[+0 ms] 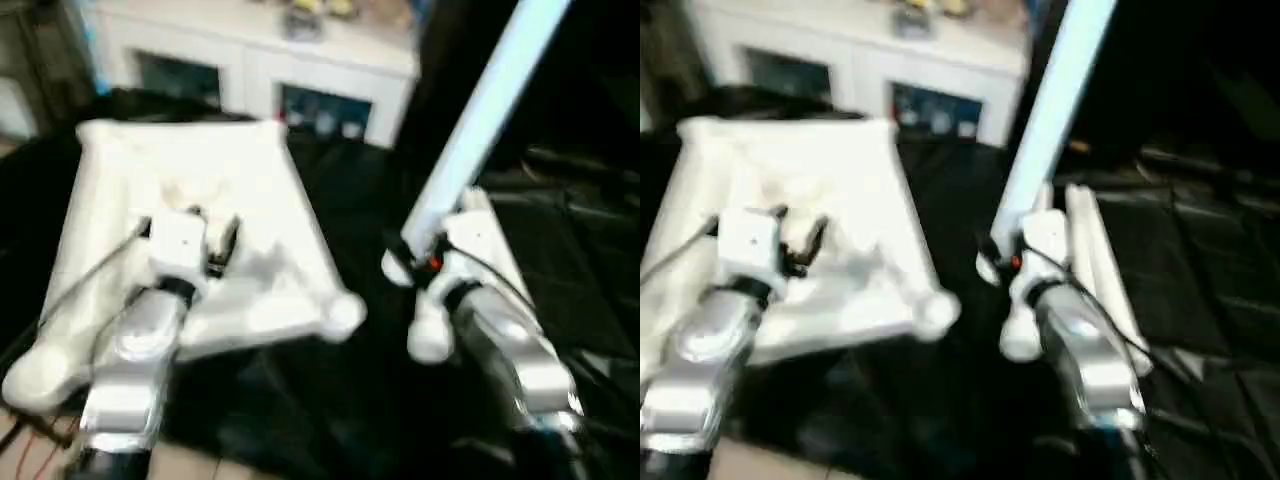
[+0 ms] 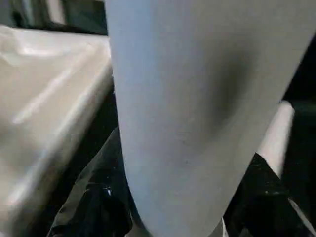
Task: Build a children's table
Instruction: Move to table
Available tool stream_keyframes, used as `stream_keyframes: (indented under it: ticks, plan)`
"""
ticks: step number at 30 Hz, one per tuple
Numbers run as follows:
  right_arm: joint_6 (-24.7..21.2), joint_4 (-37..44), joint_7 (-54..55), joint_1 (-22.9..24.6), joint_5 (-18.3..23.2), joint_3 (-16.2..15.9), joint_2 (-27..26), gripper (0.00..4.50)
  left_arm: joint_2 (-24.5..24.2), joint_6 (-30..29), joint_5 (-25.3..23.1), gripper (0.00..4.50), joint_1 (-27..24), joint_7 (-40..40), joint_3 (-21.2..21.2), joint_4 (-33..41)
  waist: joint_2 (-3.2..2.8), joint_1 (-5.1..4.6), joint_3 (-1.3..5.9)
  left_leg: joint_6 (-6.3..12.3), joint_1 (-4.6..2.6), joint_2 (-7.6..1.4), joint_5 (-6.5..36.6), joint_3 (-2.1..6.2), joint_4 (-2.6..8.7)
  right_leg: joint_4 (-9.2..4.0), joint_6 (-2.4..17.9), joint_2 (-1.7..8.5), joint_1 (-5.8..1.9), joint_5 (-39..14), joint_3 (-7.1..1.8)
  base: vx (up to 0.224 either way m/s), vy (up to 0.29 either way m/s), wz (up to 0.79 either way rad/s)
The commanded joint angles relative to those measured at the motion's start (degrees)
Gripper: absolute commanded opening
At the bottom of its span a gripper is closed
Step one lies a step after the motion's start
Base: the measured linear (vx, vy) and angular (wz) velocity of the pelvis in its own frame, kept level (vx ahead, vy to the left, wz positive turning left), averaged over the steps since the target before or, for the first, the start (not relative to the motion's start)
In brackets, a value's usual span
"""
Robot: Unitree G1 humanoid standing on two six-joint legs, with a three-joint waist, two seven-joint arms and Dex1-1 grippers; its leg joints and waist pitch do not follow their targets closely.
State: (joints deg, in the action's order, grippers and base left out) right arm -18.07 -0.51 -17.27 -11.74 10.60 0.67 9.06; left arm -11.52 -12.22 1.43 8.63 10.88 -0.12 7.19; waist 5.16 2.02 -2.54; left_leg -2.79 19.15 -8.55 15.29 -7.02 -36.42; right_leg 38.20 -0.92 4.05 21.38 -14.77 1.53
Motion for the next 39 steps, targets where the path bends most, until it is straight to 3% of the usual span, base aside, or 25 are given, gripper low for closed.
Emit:
stream_keyframes:
  ticks: [1,2,3,4,5,6,7,8,9,10,11,12,13,14,15,17,19,20,22,24,26,29,30,34,39]
  plan:
    - [0.13,1.55,-0.51,0.17,0.6,-0.28,-0.17,1.91,-0.51,-0.46,0.77,2.99,-0.45,-0.34,1.79,-0.05,-1.38,1.53,5.33,5.25,2.48,-0.35,-27.84,-0.31,1.61,1.12,11.9,1.81,-6.14,68.48,-3.04,0.102,-0.066,0.17]
    - [0.05,1.99,-0.62,0.55,0.69,-0.25,-0.09,1.91,-0.39,-0.33,1.18,2.99,-0.32,-0.39,2.02,-0.45,-1.88,1.38,5.18,3.52,1.22,-0.71,-29.23,-0.63,1.31,0.31,11.63,0.33,-4.82,63.38,-2.58,0.0,0.0,0.0]
    - [0.04,2.31,-0.68,0.83,0.61,-0.29,0.12,1.91,-0.07,0.15,1.86,2.99,-0.24,-0.15,2.28,-0.87,-1.99,1.34,5.04,2.86,0.57,-1.03,-29.02,-0.81,1.37,0.0,12.02,0.13,-4.28,59.81,-2.6,0.024,-0.023,0.21]
    - [-0.06,2.7,-0.79,1.03,0.68,-0.22,0.39,1.91,0.32,1.02,2.6,2.99,-0.14,0.59,2.32,-1.25,-2.26,1.25,4.23,1.39,0.14,-1.89,-25.62,-0.96,2.2,-1.2,12.8,0.25,-3.42,49.28,-2.57,0.0,0.0,0.0]
    - [-0.08,2.77,-0.83,1.06,0.72,-0.19,0.46,1.91,0.38,1.18,2.74,2.99,-0.12,0.85,2.28,-1.32,-2.06,1.2,3.5,-0.87,0.3,-2.71,-18.17,-0.95,3.39,-2.49,13.16,1.01,-3.48,36.57,-2.68,0.0,0.0,0.0]
    - [0.0,2.92,-1.01,0.99,0.84,-0.07,0.66,1.91,0.56,0.71,4.87,3.17,-0.01,3.37,2.06,-1.46,-2.14,1.36,3.23,-1.83,0.13,-3.14,-13.36,-0.88,3.94,-3.03,13.29,1.44,-3.36,30.06,-2.68,-0.059,-0.025,0.07]
    - [-0.13,2.99,-1.46,0.67,1.17,0.13,0.91,1.91,0.36,-0.25,8.33,3.17,0.26,7.8,1.58,-1.44,-2.13,1.65,2.81,-3.07,-0.38,-3.5,-4.81,-1.03,4.62,-3.92,13.5,2.01,-2.89,18.13,-2.84,0.0,0.0,0.0]
    - [-0.22,2.98,-1.65,0.53,1.31,0.2,0.98,1.91,0.21,-0.54,9.44,3.28,0.35,9.32,1.41,-1.39,-1.87,1.63,2.56,-3.39,-0.41,-3.62,-1.75,-1.15,5.01,-4.29,13.3,2.12,-2.86,13.47,-2.94,-0.085,-0.025,0.07]
    - [-0.43,2.93,-2.0,0.25,1.56,0.32,1.1,1.91,-0.13,-1.04,11.48,3.35,0.54,12.08,1.08,-1.26,-2.05,1.94,2.36,-3.99,-0.5,-3.81,2.05,-1.17,5.46,-4.72,12.75,2.46,-2.77,6.2,-3.0,-0.092,-0.019,0.03]
    - [-1.03,2.72,-3.08,-0.27,2.23,0.42,1.53,1.91,-1.73,-0.84,12.21,3.47,1.1,16.66,-0.84,-1.74,-1.51,1.73,1.97,-4.14,-0.36,-3.99,5.4,-1.28,5.95,-5.36,11.69,2.48,-2.52,0.1,-2.95,-0.139,-0.034,0.03]
    - [-1.48,2.5,-4.36,-0.83,2.92,0.41,2.01,1.91,-3.39,-0.59,12.42,3.47,1.81,21.01,-2.85,-2.57,-1.86,1.89,1.79,-4.34,-0.58,-4.03,8.52,-1.44,6.23,-5.77,10.18,2.49,-2.04,-6.08,-2.96,-0.093,-0.021,0.0]
    - [-1.74,2.38,-5.19,-1.15,3.37,0.37,2.33,1.91,-4.45,-0.34,12.22,3.6,2.29,23.55,-4.14,-3.21,-1.85,1.77,1.62,-4.56,-0.73,-4.21,10.42,-1.57,6.36,-6.08,9.57,2.54,-1.66,-8.93,-3.01,-0.086,-0.017,-0.02]
    - [-2.44,2.29,-6.4,-1.54,4.09,0.22,2.74,1.91,-5.83,-0.14,11.6,3.76,3.01,26.5,-5.63,-4.46,-1.79,1.43,1.44,-5.06,-0.3,-4.22,12.31,-1.38,6.62,-6.37,8.54,2.66,-1.85,-13.24,-3.06,0.0,0.0,0.0]
    - [-3.58,2.12,-8.37,-2.23,5.24,-0.04,3.42,1.91,-8.11,0.26,10.4,3.8,4.24,31.16,-7.95,-6.69,-1.78,1.31,1.47,-5.16,-0.23,-4.17,12.42,-1.29,6.68,-6.6,8.04,2.72,-1.84,-14.52,-3.07,-0.077,-0.001,-0.03]
    - [-4.32,2.04,-10.16,-2.7,5.93,-0.52,4.09,1.91,-10.07,0.56,9.31,3.87,5.13,34.89,-9.77,-8.49,-1.76,1.37,1.7,-4.39,-0.68,-3.85,12.45,-1.26,6.58,-6.97,6.64,2.55,-1.37,-16.67,-3.2,-0.063,-0.004,-0.02]
    - [-5.29,1.96,-13.21,-3.33,6.61,-1.74,5.36,1.91,-13.0,1.42,7.37,3.87,7.09,40.3,-12.07,-12.29,-1.81,0.91,1.85,-4.34,0.21,-3.97,9.27,-1.18,6.72,-6.53,7.2,2.72,-1.8,-13.03,-3.1,-0.058,-0.004,-0.03]
    - [-5.79,1.93,-14.44,-3.58,6.68,-2.46,5.98,1.91,-14.37,1.88,6.42,3.87,8.26,42.84,-13.07,-14.2,-1.86,0.86,2.06,-4.49,0.05,-3.96,8.94,-1.39,6.54,-6.49,8.04,2.76,-1.64,-11.97,-3.09,0.0,0.0,0.0]
    - [-6.04,1.92,-16.34,-3.87,6.51,-3.67,7.02,1.91,-16.49,2.43,5.72,3.87,10.69,46.82,-14.6,-17.59,-1.55,0.73,2.24,-4.09,0.17,-3.87,6.95,-1.5,6.39,-6.36,8.93,2.71,-1.75,-9.22,-3.12,0.0,0.0,0.0]
    - [-5.81,2.03,-16.73,-3.81,6.19,-4.16,7.41,1.91,-17.97,2.5,5.38,3.87,12.72,49.73,-15.72,-20.35,-1.52,0.79,2.74,-3.21,0.29,-3.69,2.58,-1.7,6.05,-5.59,9.97,2.63,-2.04,-2.51,-3.12,0.0,0.0,0.0]
    - [-6.52,2.72,-17.17,-3.39,6.75,-4.19,7.63,1.91,-18.34,3.93,4.37,3.71,16.08,50.54,-16.28,-25.63,-1.55,0.94,3.35,-1.87,0.49,-3.57,-3.56,-1.91,5.51,-4.53,12.13,2.36,-2.26,8.41,-2.9,0.0,0.0,0.0]
    - [-6.88,3.11,-17.45,-3.17,6.94,-4.21,7.78,1.91,-18.33,4.36,4.55,3.5,17.47,51.58,-16.44,-27.86,-1.77,1.09,3.27,-0.88,0.68,-3.59,-5.14,-2.01,5.43,-4.34,13.6,2.38,-2.26,11.78,-2.77,0.0,0.0,0.0]
    - [-7.77,4.53,-17.7,-2.38,7.29,-4.28,7.88,1.91,-18.1,2.33,5.19,3.33,19.44,54.39,-16.45,-30.7,-2.1,1.32,3.16,-1.25,0.58,-3.76,-3.15,-2.16,5.53,-4.43,14.5,2.48,-2.23,11.26,-2.77,0.0,0.0,0.0]
    - [-7.94,4.8,-17.78,-2.24,7.37,-4.31,7.95,1.91,-17.98,1.76,5.61,3.23,19.79,55.22,-16.39,-31.26,-1.93,1.29,3.08,-1.44,0.61,-3.81,-2.43,-2.18,5.6,-4.51,14.47,2.55,-2.3,10.46,-2.81,0.0,0.0,0.0]
    - [-8.04,5.3,-17.95,-1.9,6.77,-4.95,8.51,1.91,-17.71,-0.4,6.86,2.89,20.79,57.76,-16.4,-32.95,-2.66,1.33,2.77,-3.3,0.4,-4.02,2.1,-2.11,5.92,-5.07,14.26,2.73,-2.06,3.1,-2.83,0.0,0.0,0.0]
    - [-8.34,5.86,-17.45,-1.78,6.84,-5.0,7.94,1.91,-17.7,-1.04,6.43,2.41,21.32,58.44,-16.78,-34.3,-2.45,1.29,2.85,-3.66,0.56,-4.01,2.0,-2.05,5.91,-5.12,13.98,2.74,-2.2,2.63,-2.9,0.0,0.0,0.0]
